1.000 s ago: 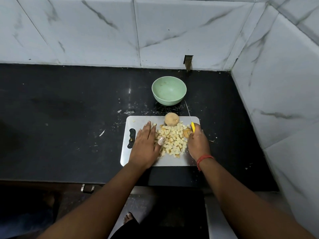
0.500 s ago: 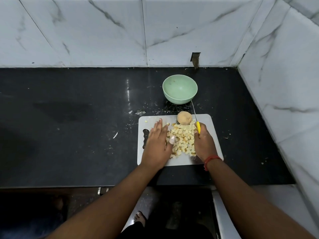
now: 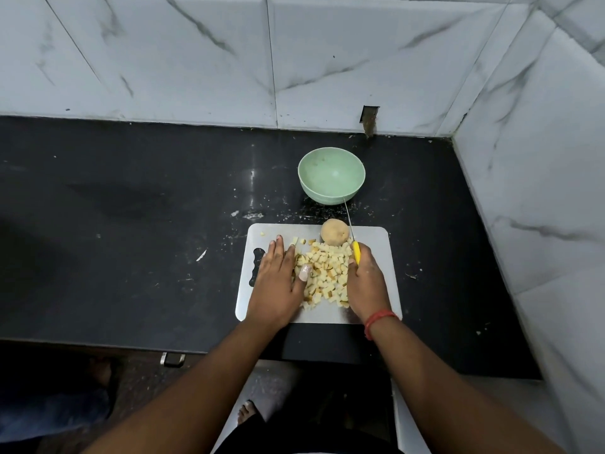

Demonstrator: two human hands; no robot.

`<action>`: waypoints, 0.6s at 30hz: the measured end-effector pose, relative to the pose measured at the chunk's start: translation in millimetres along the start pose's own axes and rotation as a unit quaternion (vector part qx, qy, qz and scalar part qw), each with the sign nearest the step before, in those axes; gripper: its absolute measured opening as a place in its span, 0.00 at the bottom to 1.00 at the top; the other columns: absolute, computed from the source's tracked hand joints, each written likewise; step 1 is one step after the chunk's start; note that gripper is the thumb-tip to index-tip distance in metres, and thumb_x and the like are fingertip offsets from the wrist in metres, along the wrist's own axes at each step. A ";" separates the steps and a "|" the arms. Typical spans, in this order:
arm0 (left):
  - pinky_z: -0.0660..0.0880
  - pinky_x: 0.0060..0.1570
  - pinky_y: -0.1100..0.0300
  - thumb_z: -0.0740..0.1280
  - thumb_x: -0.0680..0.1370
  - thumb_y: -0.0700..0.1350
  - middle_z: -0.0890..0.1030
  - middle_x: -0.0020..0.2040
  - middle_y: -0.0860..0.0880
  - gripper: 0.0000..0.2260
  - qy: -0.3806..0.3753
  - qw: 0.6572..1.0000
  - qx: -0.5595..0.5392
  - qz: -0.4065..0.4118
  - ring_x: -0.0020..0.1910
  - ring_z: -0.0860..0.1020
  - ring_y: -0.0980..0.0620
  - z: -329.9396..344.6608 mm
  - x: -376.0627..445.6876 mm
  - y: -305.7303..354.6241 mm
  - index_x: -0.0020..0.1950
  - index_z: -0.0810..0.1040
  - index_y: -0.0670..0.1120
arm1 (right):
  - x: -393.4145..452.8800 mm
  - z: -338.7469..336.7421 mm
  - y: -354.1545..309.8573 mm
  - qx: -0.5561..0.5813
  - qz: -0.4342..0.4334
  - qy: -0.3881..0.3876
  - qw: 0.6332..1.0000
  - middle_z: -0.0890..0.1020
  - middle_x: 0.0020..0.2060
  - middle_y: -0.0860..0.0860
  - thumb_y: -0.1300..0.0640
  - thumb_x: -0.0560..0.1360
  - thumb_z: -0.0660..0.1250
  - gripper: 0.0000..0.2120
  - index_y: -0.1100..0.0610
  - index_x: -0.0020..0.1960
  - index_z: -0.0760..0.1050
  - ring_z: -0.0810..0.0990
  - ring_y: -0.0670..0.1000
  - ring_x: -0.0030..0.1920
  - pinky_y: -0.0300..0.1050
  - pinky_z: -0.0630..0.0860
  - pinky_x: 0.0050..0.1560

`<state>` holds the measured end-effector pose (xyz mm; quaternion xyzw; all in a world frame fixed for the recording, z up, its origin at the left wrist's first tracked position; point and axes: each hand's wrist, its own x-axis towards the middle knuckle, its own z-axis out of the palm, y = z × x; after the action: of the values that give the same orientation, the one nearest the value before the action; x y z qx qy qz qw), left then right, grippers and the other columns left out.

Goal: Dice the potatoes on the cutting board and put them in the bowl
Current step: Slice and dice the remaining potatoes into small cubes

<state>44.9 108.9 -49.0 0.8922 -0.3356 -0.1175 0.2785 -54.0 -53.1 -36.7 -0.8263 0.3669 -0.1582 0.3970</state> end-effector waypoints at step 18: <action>0.39 0.81 0.55 0.45 0.86 0.62 0.47 0.85 0.44 0.32 -0.081 0.991 0.109 0.014 0.83 0.42 0.50 -20.7 36.6 -4.8 0.84 0.50 0.43 | 24.4 -7.9 1.4 -0.067 -0.075 -0.023 0.995 0.77 0.60 0.54 0.62 0.81 0.57 0.16 0.54 0.68 0.69 0.76 0.53 0.59 0.44 0.73 0.57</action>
<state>83.0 96.3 -35.7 0.9000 -0.3803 -0.1481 0.1530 -42.5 -75.8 -33.5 -0.8797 0.3044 -0.1435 0.3360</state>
